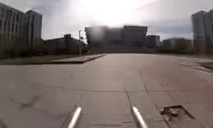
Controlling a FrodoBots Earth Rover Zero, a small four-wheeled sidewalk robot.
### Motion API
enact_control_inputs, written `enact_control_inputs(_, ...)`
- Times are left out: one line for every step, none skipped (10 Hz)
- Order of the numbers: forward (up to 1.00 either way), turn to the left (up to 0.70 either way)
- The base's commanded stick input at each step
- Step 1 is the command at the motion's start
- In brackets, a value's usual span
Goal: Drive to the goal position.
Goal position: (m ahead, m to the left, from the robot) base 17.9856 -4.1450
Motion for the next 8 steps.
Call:
enact_control_inputs(1.0,0.0)
enact_control_inputs(1.0,0.0)
enact_control_inputs(1.0,0.0)
enact_control_inputs(1.0,0.0)
enact_control_inputs(1.0,0.0)
enact_control_inputs(1.0,0.0)
enact_control_inputs(1.0,0.0)
enact_control_inputs(1.0,0.0)
